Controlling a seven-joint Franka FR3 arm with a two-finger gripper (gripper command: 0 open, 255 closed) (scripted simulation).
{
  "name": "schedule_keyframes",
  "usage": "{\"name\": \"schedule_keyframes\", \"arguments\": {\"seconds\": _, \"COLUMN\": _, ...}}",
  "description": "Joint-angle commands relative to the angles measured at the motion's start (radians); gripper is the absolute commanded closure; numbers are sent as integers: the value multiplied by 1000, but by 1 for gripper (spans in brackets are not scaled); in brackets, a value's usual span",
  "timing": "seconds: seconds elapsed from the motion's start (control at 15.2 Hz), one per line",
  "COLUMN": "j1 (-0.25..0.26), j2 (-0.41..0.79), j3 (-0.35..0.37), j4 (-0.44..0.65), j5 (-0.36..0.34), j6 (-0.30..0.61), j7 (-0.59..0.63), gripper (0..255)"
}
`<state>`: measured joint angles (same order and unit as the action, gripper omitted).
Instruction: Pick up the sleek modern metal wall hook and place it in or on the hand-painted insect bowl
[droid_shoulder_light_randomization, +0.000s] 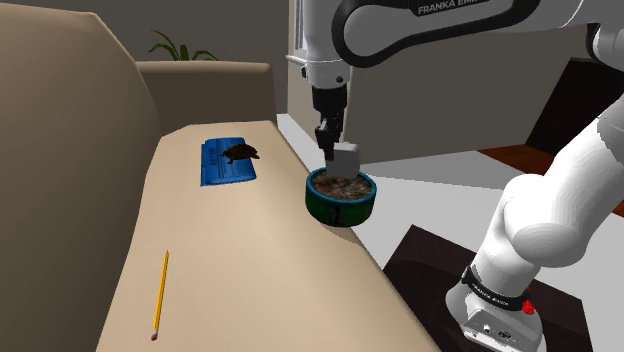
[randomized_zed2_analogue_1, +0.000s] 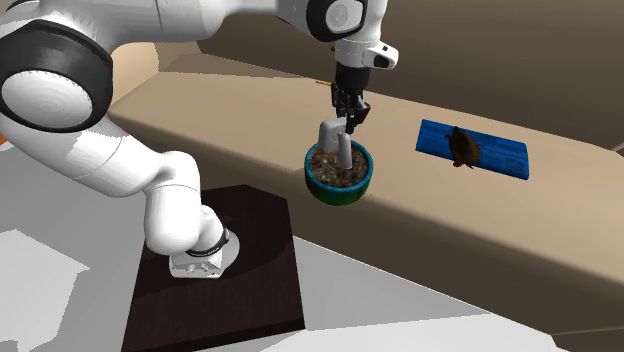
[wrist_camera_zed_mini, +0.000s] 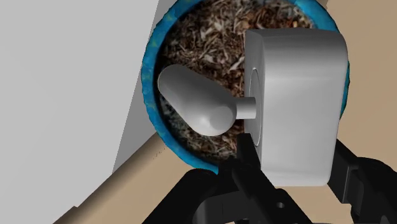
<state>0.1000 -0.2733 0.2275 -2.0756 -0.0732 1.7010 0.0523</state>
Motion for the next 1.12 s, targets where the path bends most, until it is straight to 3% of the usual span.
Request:
{"name": "schedule_keyframes", "arguments": {"seconds": 0.0, "j1": 0, "j2": 0, "j3": 0, "j4": 0, "j5": 0, "j6": 0, "j7": 0, "gripper": 255}}
{"name": "schedule_keyframes", "arguments": {"seconds": 0.07, "j1": 0, "j2": 0, "j3": 0, "j4": 0, "j5": 0, "j6": 0, "j7": 0, "gripper": 0}}
{"name": "schedule_keyframes", "arguments": {"seconds": 0.4, "j1": 0, "j2": 0, "j3": 0, "j4": 0, "j5": 0, "j6": 0, "j7": 0, "gripper": 0}}
{"name": "schedule_keyframes", "arguments": {"seconds": 0.66, "j1": 2, "j2": 23, "j3": 8, "j4": 149, "j5": -1, "j6": -127, "j7": 2, "gripper": 0}}
{"name": "schedule_keyframes", "arguments": {"seconds": 1.06, "j1": 2, "j2": 23, "j3": 8, "j4": 149, "j5": -1, "j6": -127, "j7": 2, "gripper": 0}}
